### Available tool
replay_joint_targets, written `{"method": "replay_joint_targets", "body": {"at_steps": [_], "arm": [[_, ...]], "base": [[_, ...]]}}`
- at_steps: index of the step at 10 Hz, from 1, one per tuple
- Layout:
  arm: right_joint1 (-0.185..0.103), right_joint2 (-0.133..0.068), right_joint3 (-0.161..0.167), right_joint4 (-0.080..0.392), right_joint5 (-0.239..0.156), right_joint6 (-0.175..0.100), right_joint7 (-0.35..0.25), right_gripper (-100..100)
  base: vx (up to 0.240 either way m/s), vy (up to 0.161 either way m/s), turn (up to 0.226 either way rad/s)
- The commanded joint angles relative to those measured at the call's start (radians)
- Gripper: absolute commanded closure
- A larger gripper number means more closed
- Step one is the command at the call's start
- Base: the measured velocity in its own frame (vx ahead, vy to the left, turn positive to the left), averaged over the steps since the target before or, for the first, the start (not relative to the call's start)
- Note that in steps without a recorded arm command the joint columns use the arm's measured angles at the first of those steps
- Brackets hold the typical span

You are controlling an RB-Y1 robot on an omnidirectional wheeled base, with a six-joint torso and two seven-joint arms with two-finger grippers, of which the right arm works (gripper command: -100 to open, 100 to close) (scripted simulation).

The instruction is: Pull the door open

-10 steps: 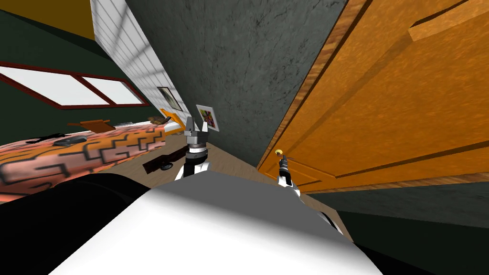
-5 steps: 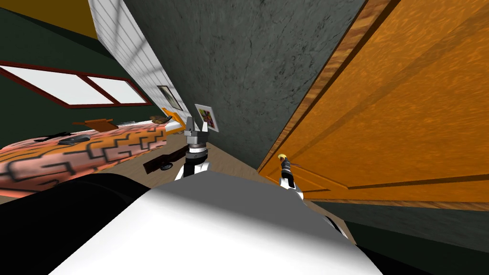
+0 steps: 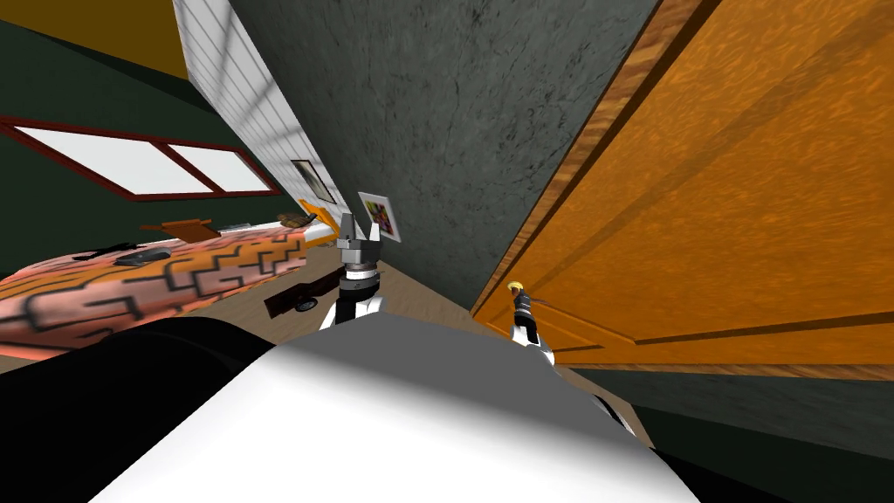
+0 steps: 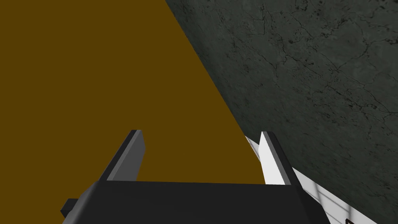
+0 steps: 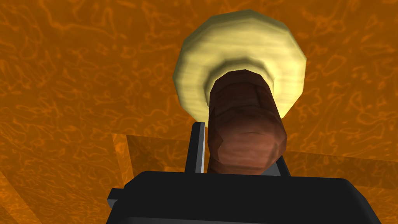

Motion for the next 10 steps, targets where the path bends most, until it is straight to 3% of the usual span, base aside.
{"method": "replay_joint_targets", "body": {"at_steps": [1, 4, 10], "arm": [[-0.001, -0.002, 0.007, 0.001, -0.005, 0.000, 0.000, 100], [-0.003, -0.008, 0.023, 0.002, -0.016, 0.000, 0.000, 100], [-0.010, -0.029, 0.088, 0.006, -0.061, -0.002, 0.001, 100]], "base": [[-0.098, -0.018, 0.103], [-0.197, -0.044, 0.130], [-0.271, -0.095, 0.239]]}}
